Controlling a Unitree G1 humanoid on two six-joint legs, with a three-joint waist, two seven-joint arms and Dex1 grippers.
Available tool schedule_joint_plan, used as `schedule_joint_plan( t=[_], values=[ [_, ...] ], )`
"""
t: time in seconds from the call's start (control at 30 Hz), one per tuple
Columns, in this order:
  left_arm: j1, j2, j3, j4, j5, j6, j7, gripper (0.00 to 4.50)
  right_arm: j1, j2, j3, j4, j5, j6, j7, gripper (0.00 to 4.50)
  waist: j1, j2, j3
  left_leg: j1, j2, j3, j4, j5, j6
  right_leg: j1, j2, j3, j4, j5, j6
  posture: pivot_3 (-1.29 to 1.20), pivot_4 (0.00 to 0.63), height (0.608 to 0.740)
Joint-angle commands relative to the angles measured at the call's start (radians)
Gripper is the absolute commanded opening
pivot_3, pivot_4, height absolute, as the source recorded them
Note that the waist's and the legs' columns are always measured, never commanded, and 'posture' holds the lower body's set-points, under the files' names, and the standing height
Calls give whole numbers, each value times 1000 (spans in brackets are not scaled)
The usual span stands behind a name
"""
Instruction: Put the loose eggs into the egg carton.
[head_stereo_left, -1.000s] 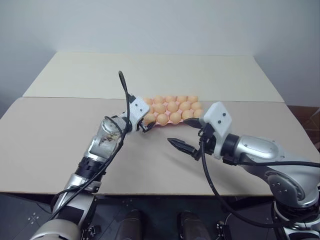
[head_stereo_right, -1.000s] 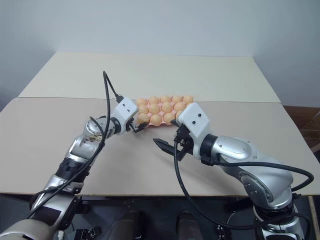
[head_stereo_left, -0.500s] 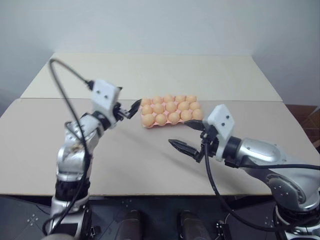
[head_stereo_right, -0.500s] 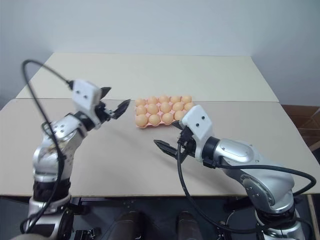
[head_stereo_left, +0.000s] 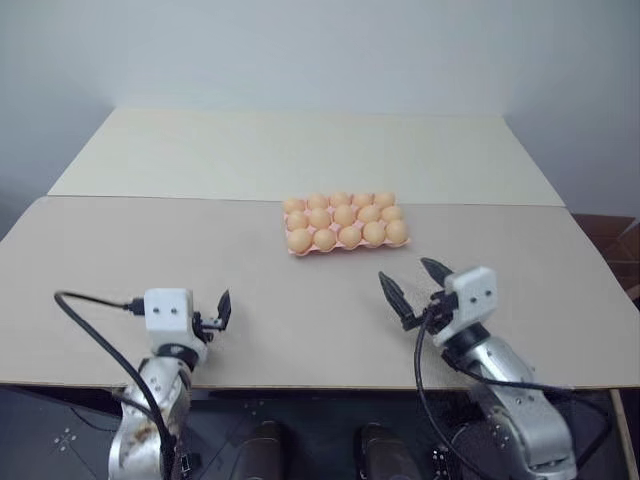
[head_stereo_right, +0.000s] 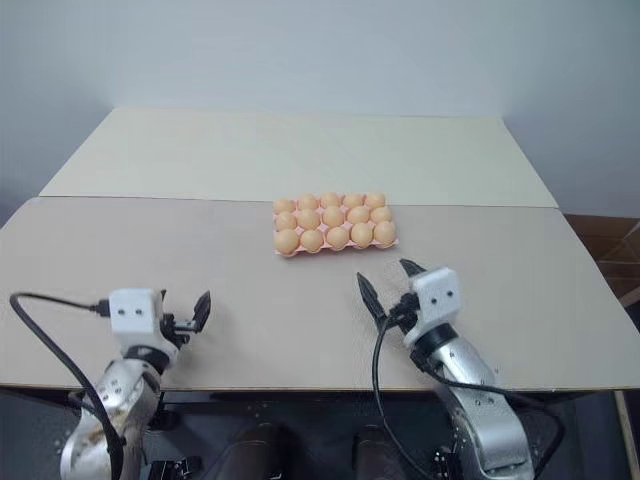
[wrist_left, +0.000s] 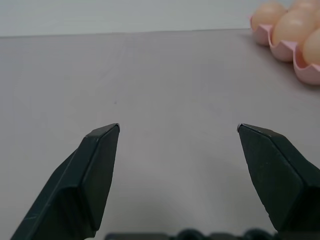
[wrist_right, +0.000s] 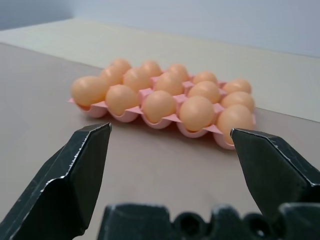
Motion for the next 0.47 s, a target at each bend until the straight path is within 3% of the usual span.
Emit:
schedule_joint_plan(
  t=[0.03, 0.23, 0.47],
  values=[
    [62, -13, -10, -42, 12, -152, 8, 4091, 65, 45, -50, 27, -58, -191, -23, 4500, 0, 0, 0, 0, 0, 0, 0, 0, 0, 0, 0, 0, 0, 0, 0, 0, 150, 740],
    [88, -25, -13, -2, 5, -293, 3, 4091, 169, 120, -38, 55, -70, -273, -28, 4500, -1, 0, 0, 0, 1, 1, -1, 0, 0, -1, 0, 0, 0, -5, -8, 0, 150, 740],
    [106, -19, -37, 39, 13, -376, -8, 4091, 141, 139, -54, 130, -118, -317, -47, 4500, -2, 0, 0, 0, 1, 1, -1, 0, 0, -1, 0, 1, -1, -5, -8, 0, 150, 740]
  ],
)
